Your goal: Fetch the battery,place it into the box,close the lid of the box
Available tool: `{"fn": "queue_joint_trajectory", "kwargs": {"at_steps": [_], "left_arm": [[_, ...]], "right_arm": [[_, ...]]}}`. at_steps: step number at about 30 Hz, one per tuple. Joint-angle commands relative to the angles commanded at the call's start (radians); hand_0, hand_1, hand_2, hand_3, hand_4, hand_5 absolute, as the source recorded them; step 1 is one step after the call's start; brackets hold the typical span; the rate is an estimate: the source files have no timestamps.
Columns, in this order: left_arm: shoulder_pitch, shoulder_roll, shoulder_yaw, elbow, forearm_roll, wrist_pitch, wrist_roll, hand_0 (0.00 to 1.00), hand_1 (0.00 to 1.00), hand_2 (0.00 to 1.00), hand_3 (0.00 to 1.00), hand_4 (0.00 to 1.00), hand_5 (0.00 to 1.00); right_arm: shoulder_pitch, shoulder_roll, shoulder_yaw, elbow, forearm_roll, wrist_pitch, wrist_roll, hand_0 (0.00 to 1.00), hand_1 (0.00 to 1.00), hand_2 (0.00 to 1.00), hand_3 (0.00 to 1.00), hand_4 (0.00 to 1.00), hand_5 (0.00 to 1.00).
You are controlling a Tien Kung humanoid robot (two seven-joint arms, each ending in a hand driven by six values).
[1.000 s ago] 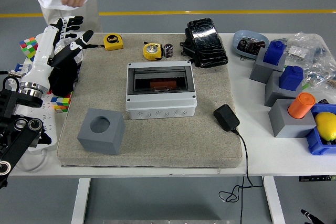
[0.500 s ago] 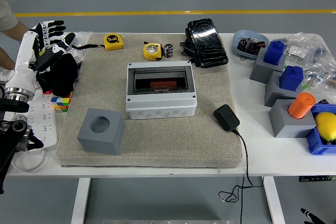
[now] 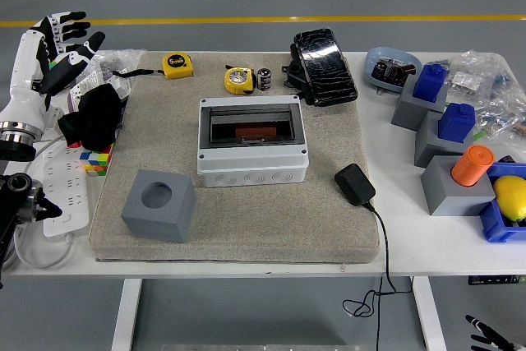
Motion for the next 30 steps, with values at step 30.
{"fn": "queue_joint_trajectory", "kwargs": {"at_steps": [30], "left_arm": [[0.053, -0.005, -0.007, -0.053, -0.007, -0.040, 0.016, 0.538, 0.671, 0.670, 0.713, 0.998, 0.574]], "right_arm": [[-0.018, 0.000, 0.044, 0.002, -0.023, 0.000, 0.006, 0.645, 0.706, 0.693, 0.574, 0.943, 0.537]]}}
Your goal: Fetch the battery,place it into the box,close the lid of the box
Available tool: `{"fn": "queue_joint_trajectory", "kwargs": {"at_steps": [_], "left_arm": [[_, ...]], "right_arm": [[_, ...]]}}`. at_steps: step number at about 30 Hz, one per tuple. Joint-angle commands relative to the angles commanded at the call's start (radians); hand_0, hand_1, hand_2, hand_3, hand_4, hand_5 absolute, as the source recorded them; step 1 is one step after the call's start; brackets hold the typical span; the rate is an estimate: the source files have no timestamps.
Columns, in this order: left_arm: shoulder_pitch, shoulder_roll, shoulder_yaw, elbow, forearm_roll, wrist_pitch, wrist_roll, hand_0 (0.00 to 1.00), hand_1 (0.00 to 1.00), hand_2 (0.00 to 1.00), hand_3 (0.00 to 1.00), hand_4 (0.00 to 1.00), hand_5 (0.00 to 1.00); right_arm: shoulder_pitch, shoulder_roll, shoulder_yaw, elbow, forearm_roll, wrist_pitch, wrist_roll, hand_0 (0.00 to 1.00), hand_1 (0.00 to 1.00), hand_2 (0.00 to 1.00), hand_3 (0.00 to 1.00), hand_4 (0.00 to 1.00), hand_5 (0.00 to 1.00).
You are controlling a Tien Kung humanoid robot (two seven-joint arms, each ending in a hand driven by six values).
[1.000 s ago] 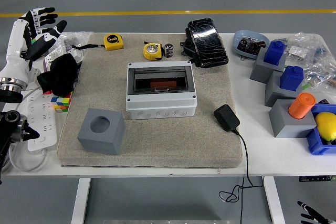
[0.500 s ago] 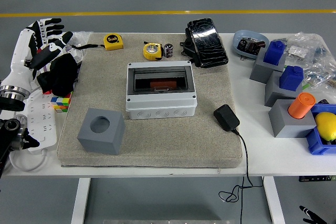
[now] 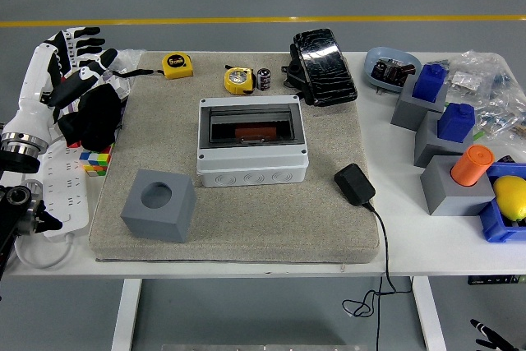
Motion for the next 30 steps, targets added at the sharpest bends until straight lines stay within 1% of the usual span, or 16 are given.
{"fn": "queue_joint_trajectory", "kwargs": {"at_steps": [11, 18, 30], "left_arm": [[-0.002, -0.002, -0.003, 0.000, 0.000, -0.001, -0.001, 0.535, 0.670, 0.670, 0.712, 0.998, 0.564], [0.007, -0.004, -0.010, 0.001, -0.001, -0.001, -0.001, 0.536, 0.669, 0.668, 0.710, 0.998, 0.561], [0.006, -0.006, -0.020, -0.002, 0.001, -0.010, 0.003, 0.534, 0.667, 0.667, 0.710, 0.998, 0.559]], "right_arm": [[0.003, -0.003, -0.007, -0.002, 0.005, -0.001, 0.000, 0.645, 0.704, 0.693, 0.574, 0.943, 0.540], [0.002, -0.003, -0.001, -0.001, 0.001, -0.009, 0.001, 0.645, 0.706, 0.694, 0.574, 0.943, 0.541], [0.000, -0.007, 0.005, -0.002, -0.006, -0.020, 0.001, 0.648, 0.713, 0.700, 0.574, 0.943, 0.542]]}}
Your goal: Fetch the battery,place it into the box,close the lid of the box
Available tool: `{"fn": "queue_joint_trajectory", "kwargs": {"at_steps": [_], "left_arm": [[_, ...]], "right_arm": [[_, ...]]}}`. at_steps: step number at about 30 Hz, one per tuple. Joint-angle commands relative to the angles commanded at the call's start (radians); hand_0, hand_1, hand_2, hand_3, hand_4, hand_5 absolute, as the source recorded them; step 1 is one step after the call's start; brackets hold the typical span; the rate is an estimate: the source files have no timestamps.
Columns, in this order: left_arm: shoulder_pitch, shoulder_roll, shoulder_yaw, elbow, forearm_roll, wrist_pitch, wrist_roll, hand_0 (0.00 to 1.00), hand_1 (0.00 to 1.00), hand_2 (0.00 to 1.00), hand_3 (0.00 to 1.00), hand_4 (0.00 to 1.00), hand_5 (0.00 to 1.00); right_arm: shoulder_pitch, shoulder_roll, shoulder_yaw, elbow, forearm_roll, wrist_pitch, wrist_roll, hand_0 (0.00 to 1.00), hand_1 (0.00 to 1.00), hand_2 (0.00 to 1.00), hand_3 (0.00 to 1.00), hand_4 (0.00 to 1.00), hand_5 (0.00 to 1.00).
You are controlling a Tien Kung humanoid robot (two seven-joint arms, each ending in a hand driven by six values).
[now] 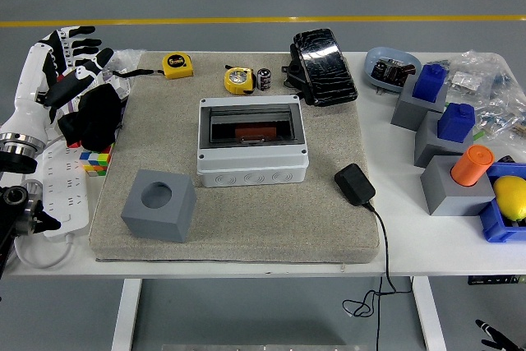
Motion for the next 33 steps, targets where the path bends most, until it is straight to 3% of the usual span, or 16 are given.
{"fn": "queue_joint_trajectory", "kwargs": {"at_steps": [33], "left_arm": [[-0.013, -0.013, -0.020, -0.004, 0.002, -0.016, 0.001, 0.532, 0.664, 0.660, 0.704, 0.997, 0.542]], "right_arm": [[0.012, -0.019, -0.003, 0.002, 0.010, 0.008, 0.000, 0.647, 0.708, 0.697, 0.577, 0.944, 0.543]]}}
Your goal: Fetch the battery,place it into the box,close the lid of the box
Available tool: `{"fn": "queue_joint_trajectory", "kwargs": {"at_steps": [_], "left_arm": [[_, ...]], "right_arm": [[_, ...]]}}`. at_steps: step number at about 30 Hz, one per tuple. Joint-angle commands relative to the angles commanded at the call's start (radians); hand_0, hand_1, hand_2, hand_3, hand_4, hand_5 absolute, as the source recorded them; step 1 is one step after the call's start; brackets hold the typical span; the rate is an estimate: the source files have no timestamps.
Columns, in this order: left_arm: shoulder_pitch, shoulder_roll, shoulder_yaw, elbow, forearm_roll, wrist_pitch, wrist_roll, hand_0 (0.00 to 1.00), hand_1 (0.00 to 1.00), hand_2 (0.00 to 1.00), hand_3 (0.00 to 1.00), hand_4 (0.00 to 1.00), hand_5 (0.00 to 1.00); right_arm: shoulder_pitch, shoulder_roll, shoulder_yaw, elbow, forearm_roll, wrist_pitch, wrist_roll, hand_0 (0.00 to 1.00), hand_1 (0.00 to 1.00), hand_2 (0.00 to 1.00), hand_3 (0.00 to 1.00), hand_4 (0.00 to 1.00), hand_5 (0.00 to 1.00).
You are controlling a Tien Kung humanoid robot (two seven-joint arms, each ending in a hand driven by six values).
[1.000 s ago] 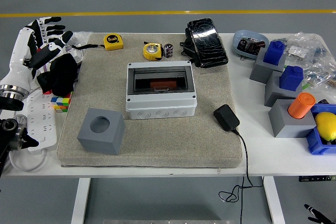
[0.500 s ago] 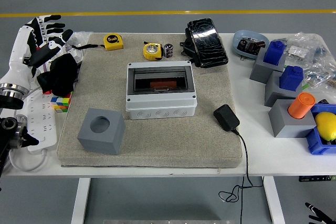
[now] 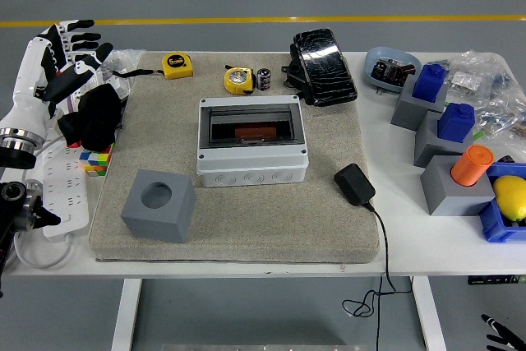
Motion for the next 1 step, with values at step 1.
{"fn": "queue_joint_trajectory", "kwargs": {"at_steps": [1], "left_arm": [[0.000, 0.000, 0.000, 0.000, 0.000, 0.000, -0.001, 0.532, 0.664, 0.660, 0.704, 0.997, 0.542]], "right_arm": [[0.000, 0.000, 0.000, 0.000, 0.000, 0.000, 0.000, 0.647, 0.708, 0.697, 0.577, 0.944, 0.543]]}}
